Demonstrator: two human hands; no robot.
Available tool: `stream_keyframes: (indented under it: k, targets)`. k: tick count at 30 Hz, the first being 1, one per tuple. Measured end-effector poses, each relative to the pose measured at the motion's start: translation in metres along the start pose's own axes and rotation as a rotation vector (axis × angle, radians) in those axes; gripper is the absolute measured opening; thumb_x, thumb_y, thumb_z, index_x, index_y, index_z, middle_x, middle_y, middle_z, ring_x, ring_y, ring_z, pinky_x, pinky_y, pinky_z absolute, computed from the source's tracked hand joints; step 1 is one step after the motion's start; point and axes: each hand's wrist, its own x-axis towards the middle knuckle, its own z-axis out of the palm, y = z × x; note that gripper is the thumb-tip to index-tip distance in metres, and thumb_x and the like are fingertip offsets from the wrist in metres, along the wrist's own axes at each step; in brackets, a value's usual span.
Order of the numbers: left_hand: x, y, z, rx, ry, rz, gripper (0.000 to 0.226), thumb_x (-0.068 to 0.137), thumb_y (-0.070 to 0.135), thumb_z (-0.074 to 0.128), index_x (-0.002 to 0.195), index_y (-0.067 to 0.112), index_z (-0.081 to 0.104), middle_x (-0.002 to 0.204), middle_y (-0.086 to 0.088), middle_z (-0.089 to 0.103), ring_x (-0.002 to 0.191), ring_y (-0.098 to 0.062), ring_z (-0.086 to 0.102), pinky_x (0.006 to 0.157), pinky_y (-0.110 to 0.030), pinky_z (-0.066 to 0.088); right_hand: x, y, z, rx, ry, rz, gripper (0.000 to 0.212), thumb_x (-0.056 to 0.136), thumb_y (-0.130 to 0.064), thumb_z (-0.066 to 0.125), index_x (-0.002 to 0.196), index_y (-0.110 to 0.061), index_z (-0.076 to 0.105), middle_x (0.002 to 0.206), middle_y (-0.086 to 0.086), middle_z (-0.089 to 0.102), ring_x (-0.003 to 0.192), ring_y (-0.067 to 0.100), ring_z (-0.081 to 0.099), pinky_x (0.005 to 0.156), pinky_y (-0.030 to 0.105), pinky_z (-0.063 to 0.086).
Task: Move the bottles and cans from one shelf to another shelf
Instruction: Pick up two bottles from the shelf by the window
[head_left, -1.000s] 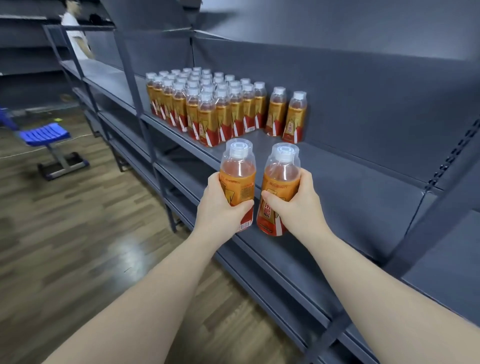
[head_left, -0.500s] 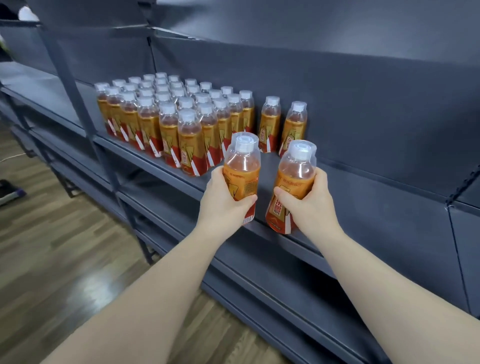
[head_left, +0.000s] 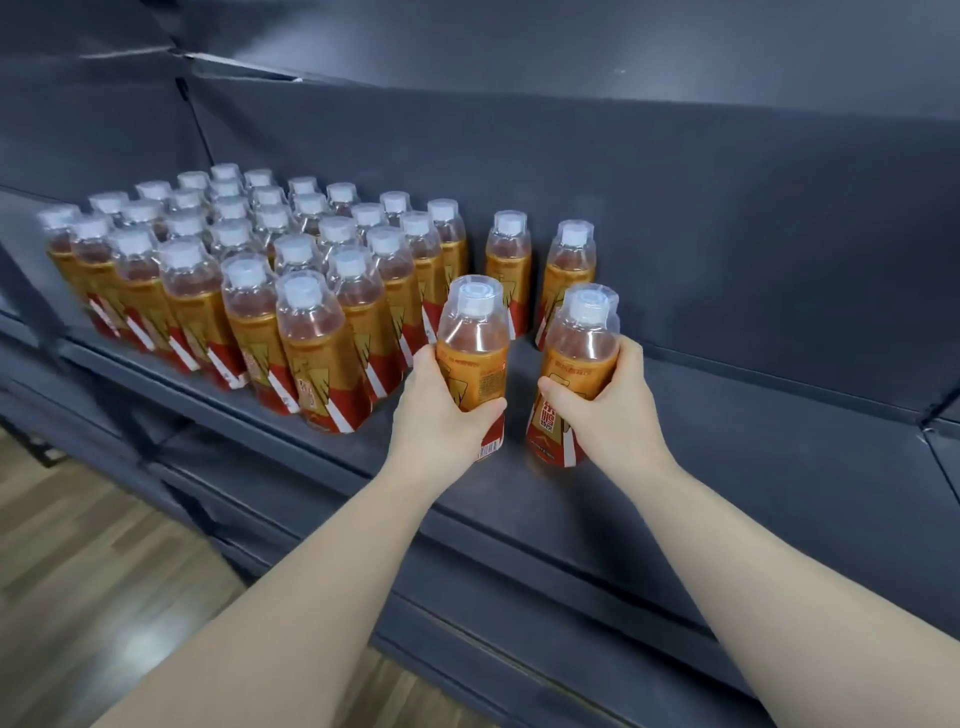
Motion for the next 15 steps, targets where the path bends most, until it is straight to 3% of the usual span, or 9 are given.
stream_keyframes:
  k: [4,11,15]
  targets:
    - [0.036,-0.001,0.008,0.018,-0.007,0.012,0.075,0.080,0.032,0.082,0.139,0.028,0.036,0.128,0.008,0.055,0.118,-0.014,0.056,0.100,-0.038,0.051,0.038,0.005,0.007,0.007,-0.001,0.004,0.072,0.082,-0.034,0.080,0.137,-0.032,0.034,0.111,-0.028,0.049,0.108,0.007,0.057,0.092,0.030,0.050]
    - [0.089,-0.011,0.021,0.030,0.019,-0.011,0.078,0.077,0.034,0.083,0.139,0.030,0.035,0.129,0.006,0.055,0.119,-0.016,0.056,0.101,-0.042,0.051,0.083,0.014,0.019,0.019,0.006,0.025,0.072,0.082,-0.034,0.081,0.136,-0.033,0.033,0.120,-0.019,0.053,0.112,0.009,0.057,0.095,0.033,0.050]
    - [0.111,-0.020,0.028,0.036,-0.004,-0.004,0.082,0.077,0.034,0.084,0.141,0.025,0.034,0.131,0.002,0.054,0.121,-0.017,0.054,0.103,-0.042,0.050,0.095,0.017,0.029,0.004,0.027,0.037,0.068,0.081,-0.033,0.081,0.128,-0.040,0.031,0.111,-0.030,0.050,0.101,0.001,0.058,0.090,0.028,0.049]
